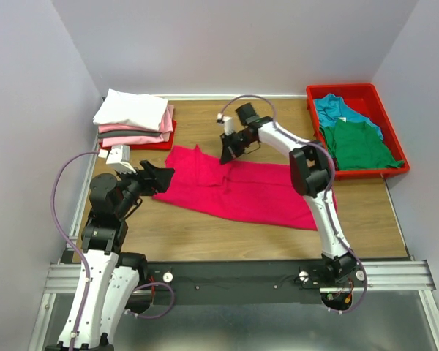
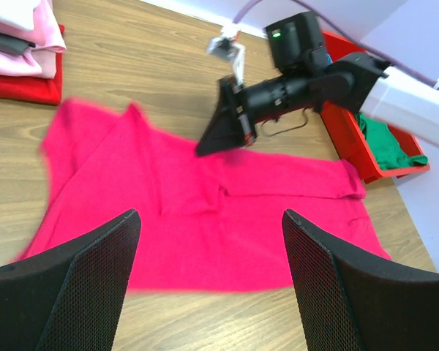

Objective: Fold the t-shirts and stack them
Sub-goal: Fold the tshirt

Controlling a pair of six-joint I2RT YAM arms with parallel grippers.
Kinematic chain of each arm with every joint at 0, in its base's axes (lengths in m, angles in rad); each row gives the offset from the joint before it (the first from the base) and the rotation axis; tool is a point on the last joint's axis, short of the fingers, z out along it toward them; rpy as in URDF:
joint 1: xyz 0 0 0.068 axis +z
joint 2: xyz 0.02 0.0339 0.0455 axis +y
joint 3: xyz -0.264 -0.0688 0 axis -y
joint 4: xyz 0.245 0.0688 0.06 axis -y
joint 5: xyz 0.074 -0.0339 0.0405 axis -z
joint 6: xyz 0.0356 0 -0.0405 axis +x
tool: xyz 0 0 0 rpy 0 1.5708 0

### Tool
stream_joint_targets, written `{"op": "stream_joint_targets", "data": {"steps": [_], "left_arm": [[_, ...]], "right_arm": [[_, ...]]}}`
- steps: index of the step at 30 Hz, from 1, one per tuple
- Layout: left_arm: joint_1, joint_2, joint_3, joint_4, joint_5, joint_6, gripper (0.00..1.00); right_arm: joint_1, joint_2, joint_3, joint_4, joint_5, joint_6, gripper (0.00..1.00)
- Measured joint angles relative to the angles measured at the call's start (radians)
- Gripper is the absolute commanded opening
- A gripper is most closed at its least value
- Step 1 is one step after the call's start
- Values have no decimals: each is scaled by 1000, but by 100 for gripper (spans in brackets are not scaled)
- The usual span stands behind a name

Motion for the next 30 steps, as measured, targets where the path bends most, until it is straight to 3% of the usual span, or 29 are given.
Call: {"op": "stream_joint_targets", "data": {"steps": [6,9,12,17,20,22,30], "left_arm": [[0,26,-4,36,26,-2,86],[0,43,-16,63,41,-4,86],[0,64,-31,82,53,-6,86],[0,114,-53,126,65,-21,83],[0,194,-49,179,72,-30,77],[0,281,-32,213,74,-33,72],[-50,703,129,296,12,-50,67]], "right_arm": [[-185,-48,-61,15,74,30,0],[-250,-49,-49,48,143,69,7],[-260,-24,21,49,210,96,14],[-246,76,219,74,281,119,16],[-240,119,278,89,303,137,29],[-240,135,294,91,319,140,43],[-257,73,254,95,362,40,87]]}}
